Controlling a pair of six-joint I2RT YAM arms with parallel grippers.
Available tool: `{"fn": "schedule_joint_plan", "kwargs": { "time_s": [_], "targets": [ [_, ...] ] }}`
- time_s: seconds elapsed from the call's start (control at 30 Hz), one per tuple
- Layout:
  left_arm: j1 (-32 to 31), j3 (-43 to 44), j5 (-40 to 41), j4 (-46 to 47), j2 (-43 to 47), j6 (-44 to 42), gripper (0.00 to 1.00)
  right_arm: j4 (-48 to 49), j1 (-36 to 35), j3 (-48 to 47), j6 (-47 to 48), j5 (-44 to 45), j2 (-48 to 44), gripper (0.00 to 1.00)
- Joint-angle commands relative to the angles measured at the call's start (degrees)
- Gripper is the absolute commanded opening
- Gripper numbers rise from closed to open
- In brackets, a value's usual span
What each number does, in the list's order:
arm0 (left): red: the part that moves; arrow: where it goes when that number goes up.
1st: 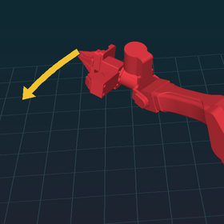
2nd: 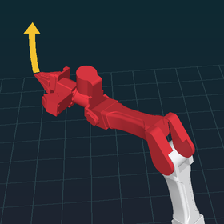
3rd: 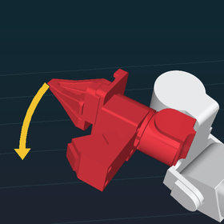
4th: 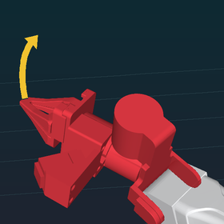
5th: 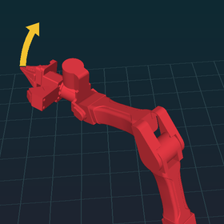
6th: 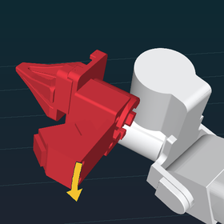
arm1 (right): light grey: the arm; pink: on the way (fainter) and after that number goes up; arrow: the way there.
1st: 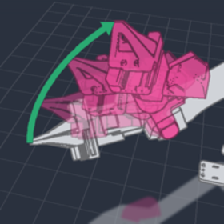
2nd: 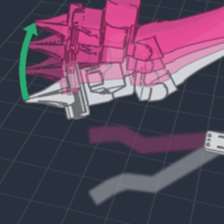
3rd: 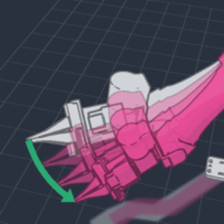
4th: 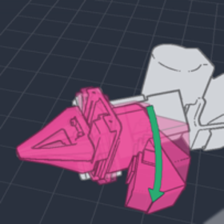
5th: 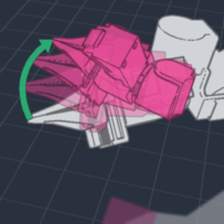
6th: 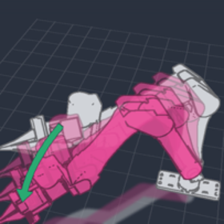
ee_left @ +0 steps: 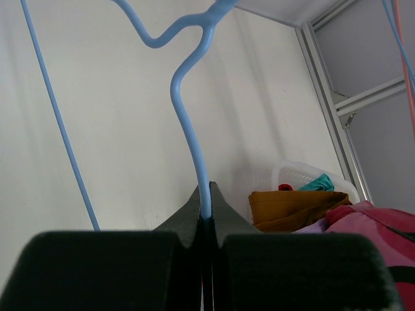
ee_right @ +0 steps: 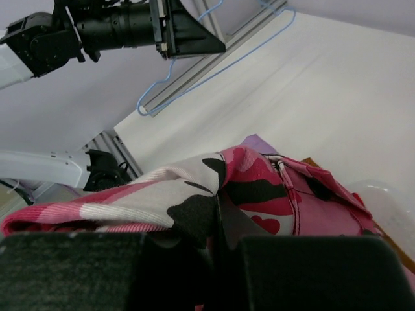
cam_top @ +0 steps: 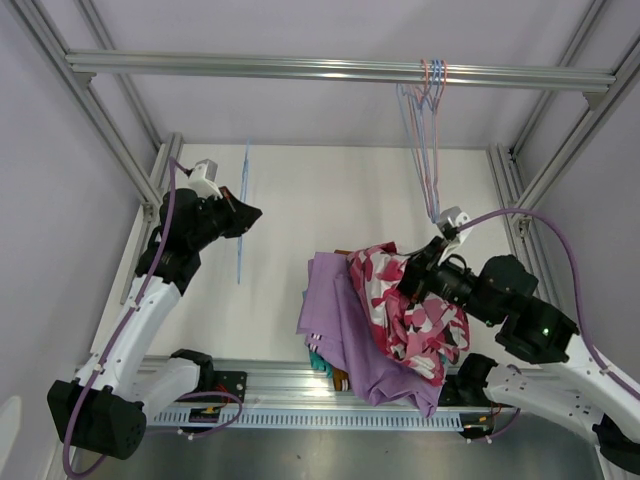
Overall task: Remove the trousers from the hanger
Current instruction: Place the trousers in the bin.
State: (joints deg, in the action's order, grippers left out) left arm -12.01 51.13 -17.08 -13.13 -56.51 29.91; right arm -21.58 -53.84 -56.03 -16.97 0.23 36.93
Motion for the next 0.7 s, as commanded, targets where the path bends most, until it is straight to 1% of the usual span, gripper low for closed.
{"fn": "schedule_joint_plan", "kwargs": {
  "time_s": [0.0, 0.03, 0.1, 0.13, 0.27, 0.37, 0.4, 0.53, 0.57, 0.63, 0.67],
  "targets": [
    [-0.38, 2.65, 0.29, 1.08, 0.96, -1.08, 0.0, 9.8, -2.66, 3.38, -3.42, -0.32, -0.45, 0.0],
    [-0.47, 2.65, 0.29, 1.08, 1.05, -1.08, 0.01, 9.98, -5.11, 4.08, -3.51, 2.9, 0.24, 0.0],
    [-0.47, 2.65, 0.47, 1.08, 1.05, -1.17, 0.01, 10.68, -7.84, 5.66, -3.42, 5.82, 1.12, 0.0],
    [-0.47, 2.74, 0.47, 1.08, 1.05, -1.17, 0.0, 10.86, -10.55, 6.1, -3.51, 8.71, 2.17, 0.0],
    [-0.56, 2.83, 0.47, 1.0, 1.23, -1.17, 0.0, 11.83, -15.22, 9.27, -4.56, 15.05, 5.6, 0.0],
    [-0.73, 2.74, 0.64, 1.0, 1.4, -1.26, 0.01, 14.8, -16.55, 14.18, -6.83, 17.0, 7.36, 0.0],
    [-0.82, 2.57, 0.65, 1.0, 1.49, -1.26, 0.01, 17.08, -16.9, 17.33, -7.54, 17.17, 8.67, 0.0],
    [-0.91, 2.66, 1.43, 0.82, 1.75, -1.17, 0.01, 20.88, -18.31, 23.14, -10.97, 19.45, 11.41, 0.0],
    [-1.0, 2.74, 1.44, 0.82, 1.67, -1.17, 0.0, 22.88, -18.57, 23.86, -11.33, 20.07, 11.59, 0.04],
    [-1.0, 2.66, 1.26, 0.82, 1.67, -1.17, 0.0, 23.78, -19.54, 24.82, -12.21, 21.12, 11.42, 0.12],
    [-1.0, 2.65, 1.26, 0.82, 1.75, -1.17, 0.01, 23.69, -19.81, 24.74, -12.29, 21.39, 11.24, 0.13]
  ]
}}
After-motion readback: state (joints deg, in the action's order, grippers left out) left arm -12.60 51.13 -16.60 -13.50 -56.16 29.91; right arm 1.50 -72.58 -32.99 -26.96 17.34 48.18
